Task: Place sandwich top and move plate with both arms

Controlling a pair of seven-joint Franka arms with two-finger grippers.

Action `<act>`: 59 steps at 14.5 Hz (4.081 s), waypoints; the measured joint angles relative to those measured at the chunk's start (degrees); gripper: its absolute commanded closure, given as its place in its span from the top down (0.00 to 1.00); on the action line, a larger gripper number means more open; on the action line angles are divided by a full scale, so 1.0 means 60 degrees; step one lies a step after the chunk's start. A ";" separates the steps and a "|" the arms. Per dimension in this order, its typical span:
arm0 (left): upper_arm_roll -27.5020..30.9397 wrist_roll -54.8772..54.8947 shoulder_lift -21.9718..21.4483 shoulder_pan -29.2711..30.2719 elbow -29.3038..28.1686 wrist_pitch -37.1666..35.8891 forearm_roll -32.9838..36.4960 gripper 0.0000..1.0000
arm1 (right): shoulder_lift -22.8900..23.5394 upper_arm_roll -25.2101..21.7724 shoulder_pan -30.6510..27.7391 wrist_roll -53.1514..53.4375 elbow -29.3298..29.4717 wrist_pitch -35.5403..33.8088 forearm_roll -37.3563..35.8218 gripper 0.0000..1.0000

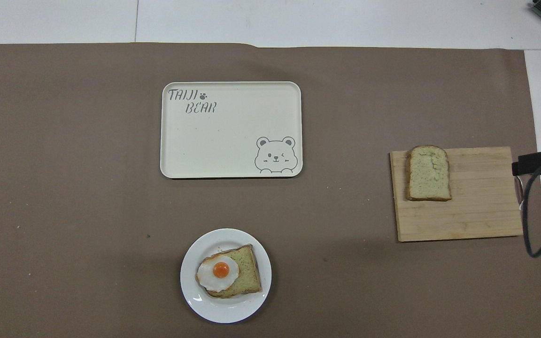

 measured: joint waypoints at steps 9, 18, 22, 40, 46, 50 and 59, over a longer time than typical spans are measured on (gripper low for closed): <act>0.0000 0.0000 0.0000 0.0000 0.0000 0.0000 0.0000 1.00 | 0.0000 -0.0001 0.0000 0.0000 -0.0001 0.0000 0.0000 1.00; 0.0000 0.0000 0.0000 0.0000 0.0000 0.0000 0.0000 1.00 | 0.0000 -0.0004 -0.0001 0.0000 -0.0010 0.0000 0.0000 1.00; 0.0000 0.0000 0.0000 0.0000 0.0000 0.0000 0.0000 1.00 | 0.0000 -0.0005 -0.0001 0.0000 -0.0017 0.0000 0.0000 1.00; 0.0000 0.0000 0.0000 0.0000 0.0000 0.0000 0.0000 1.00 | 0.0000 -0.0010 -0.0003 -0.0161 -0.0035 0.0000 -0.0001 1.00; 0.0000 0.0000 0.0000 0.0000 0.0000 0.0000 0.0000 1.00 | -0.0024 0.0307 0.0066 -0.0257 -0.0043 0.0018 0.0000 1.00; 0.0000 0.0000 0.0000 0.0000 0.0000 0.0000 0.0000 1.00 | -0.0030 0.0287 0.0019 -0.0257 -0.0307 0.0390 0.0000 1.00; 0.0000 0.0000 0.0000 0.0000 0.0000 0.0000 0.0000 1.00 | 0.1801 0.0213 -0.0118 -0.0257 -0.1459 0.3990 0.0158 1.00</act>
